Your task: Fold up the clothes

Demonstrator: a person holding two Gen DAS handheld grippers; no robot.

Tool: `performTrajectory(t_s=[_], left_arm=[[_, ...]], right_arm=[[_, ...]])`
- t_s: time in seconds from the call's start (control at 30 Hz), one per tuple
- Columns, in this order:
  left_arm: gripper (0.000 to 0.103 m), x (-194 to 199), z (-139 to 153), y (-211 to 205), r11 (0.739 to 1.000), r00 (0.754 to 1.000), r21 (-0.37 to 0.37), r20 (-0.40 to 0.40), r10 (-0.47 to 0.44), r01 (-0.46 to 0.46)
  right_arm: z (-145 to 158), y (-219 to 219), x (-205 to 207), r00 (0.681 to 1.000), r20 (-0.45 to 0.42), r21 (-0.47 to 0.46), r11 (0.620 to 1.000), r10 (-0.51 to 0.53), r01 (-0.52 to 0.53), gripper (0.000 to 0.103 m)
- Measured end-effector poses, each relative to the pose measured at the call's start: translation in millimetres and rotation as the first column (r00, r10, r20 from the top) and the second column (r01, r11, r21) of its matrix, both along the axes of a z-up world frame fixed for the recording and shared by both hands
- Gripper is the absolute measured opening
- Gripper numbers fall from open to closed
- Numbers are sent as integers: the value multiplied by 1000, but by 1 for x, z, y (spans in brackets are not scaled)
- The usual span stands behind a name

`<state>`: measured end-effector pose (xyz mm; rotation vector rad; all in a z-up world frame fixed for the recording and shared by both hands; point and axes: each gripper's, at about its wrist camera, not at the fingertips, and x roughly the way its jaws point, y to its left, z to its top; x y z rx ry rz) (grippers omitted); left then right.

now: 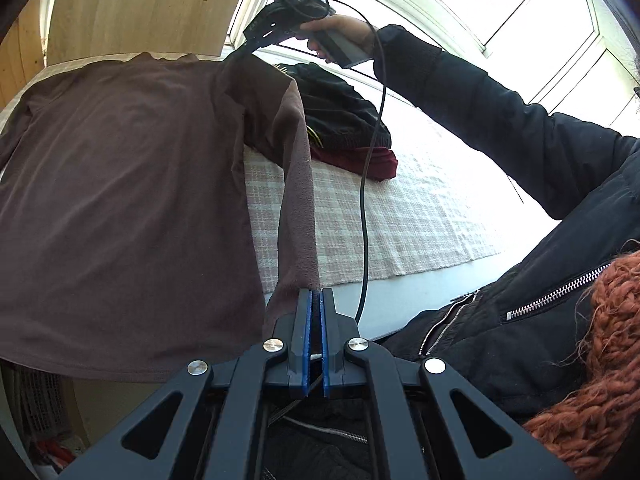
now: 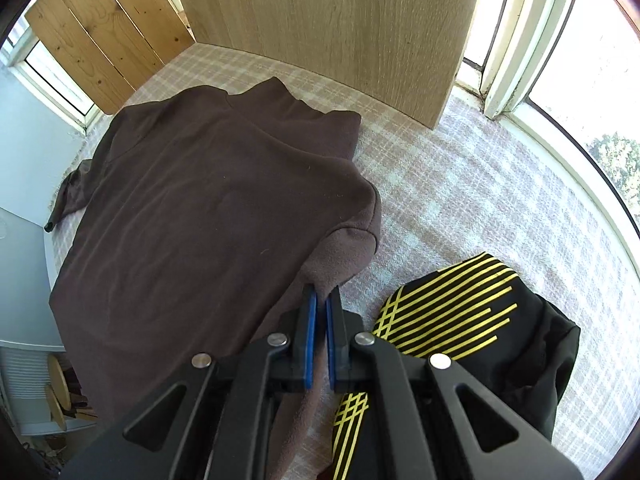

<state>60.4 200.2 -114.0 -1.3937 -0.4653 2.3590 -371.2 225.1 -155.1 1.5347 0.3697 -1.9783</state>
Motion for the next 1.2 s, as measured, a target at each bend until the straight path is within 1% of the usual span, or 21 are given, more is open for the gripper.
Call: performTrajectory(t_s=[0.07, 0.13, 0.2, 0.27, 0.33, 0.4, 0.47, 0.5, 0.53, 0.6, 0.7, 0.73, 0.77, 0.8, 0.87, 0.9, 0.97, 1.03, 1.07, 1.13, 1.2], left_arm=[[3, 10, -12, -21, 998, 998, 27, 26, 61, -62], [3, 19, -28, -44, 989, 989, 61, 62, 131, -134], [3, 28, -49, -62, 978, 978, 84, 104, 183, -192], [3, 32, -69, -75, 967, 965, 88, 129, 229, -241], [3, 33, -88, -85, 956, 953, 98, 157, 259, -276], [3, 32, -102, -91, 950, 944, 104, 182, 274, -295], [3, 32, -113, -96, 946, 938, 108, 202, 282, -307], [3, 33, -116, -98, 945, 937, 109, 207, 281, -308], [3, 33, -118, -99, 946, 938, 110, 209, 278, -305], [3, 34, -119, -98, 950, 941, 109, 207, 267, -293], [3, 32, -118, -97, 956, 946, 102, 204, 251, -275], [3, 33, -117, -98, 958, 948, 101, 203, 246, -270], [4, 33, -116, -100, 959, 949, 101, 203, 240, -264], [4, 32, -116, -100, 961, 950, 101, 204, 235, -259], [4, 31, -115, -99, 963, 951, 95, 207, 229, -252], [4, 30, -116, -99, 964, 951, 95, 211, 225, -249], [4, 27, -116, -97, 966, 950, 82, 221, 221, -244], [4, 25, -116, -96, 967, 948, 69, 226, 222, -243], [4, 24, -116, -94, 968, 948, 64, 227, 223, -243], [4, 23, -115, -92, 968, 948, 57, 227, 224, -243], [4, 23, -117, -90, 967, 945, 56, 234, 228, -248]], right_arm=[[3, -20, 1, 1000, -8, 0, 1000, 7, -7, 5], [0, -44, 6, 1000, -9, 22, 1000, 19, -19, 5], [-12, -71, 8, 999, -19, 62, 997, 36, -35, 5], [-26, -97, 10, 997, -40, 106, 993, 59, -54, 5], [-45, -120, 13, 993, -70, 162, 984, 92, -80, 6], [-60, -137, 20, 988, -90, 235, 966, 129, -105, 8], [-67, -148, 28, 979, -115, 303, 944, 171, -129, 9], [-68, -150, 32, 974, -127, 322, 936, 189, -140, 9], [-65, -150, 36, 970, -135, 325, 934, 203, -150, 10], [-52, -142, 38, 968, -145, 303, 940, 206, -155, 13], [-23, -114, 37, 976, -155, 218, 969, 155, -119, 15], [-12, -100, 37, 980, -155, 182, 978, 128, -99, 21], [-4, -86, 38, 982, -159, 153, 985, 105, -81, 29], [3, -71, 39, 983, -163, 128, 990, 85, -65, 33], [9, -47, 38, 984, -167, 98, 994, 55, -39, 34], [10, -38, 34, 985, -166, 83, 996, 39, -26, 34], [7, -28, 23, 989, -151, 98, 995, 3, 12, 34], [-5, -19, 7, 993, -98, 109, 991, -62, 73, 34], [-12, -16, 0, 994, -62, 99, 991, -88, 94, 34], [-29, -16, -6, 995, -10, 95, 990, -103, 104, 34], [-45, -22, -5, 995, 12, 113, 989, -94, 93, 34]])
